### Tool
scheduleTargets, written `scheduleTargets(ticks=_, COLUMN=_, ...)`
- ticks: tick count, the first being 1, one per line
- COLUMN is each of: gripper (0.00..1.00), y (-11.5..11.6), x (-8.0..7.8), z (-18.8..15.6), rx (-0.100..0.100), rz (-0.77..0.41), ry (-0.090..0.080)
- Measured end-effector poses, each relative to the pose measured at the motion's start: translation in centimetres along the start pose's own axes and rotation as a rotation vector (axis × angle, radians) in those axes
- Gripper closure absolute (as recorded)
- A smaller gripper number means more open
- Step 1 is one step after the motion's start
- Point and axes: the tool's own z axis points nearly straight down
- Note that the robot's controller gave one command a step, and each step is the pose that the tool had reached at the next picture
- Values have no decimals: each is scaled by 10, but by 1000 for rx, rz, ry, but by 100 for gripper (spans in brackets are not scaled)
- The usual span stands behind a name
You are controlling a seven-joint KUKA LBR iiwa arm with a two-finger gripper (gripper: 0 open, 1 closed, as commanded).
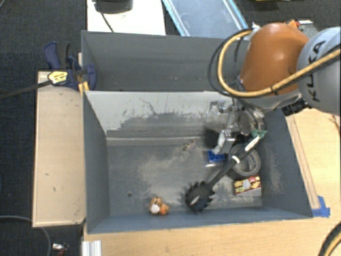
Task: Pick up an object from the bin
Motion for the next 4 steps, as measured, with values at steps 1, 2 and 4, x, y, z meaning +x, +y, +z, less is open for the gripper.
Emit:
scheduleTargets(ticks=1, gripper=0, y=0, x=-1, z=-5, rx=0, rz=0, ry=-9)
scheduleTargets(ticks=2, gripper=0, y=-11, x=32, z=76, rx=2, rz=-391, ry=-12)
scheduleTargets(ticks=4, gripper=0, y=-16, x=93, z=152, rx=4, rz=-846, ry=-12)
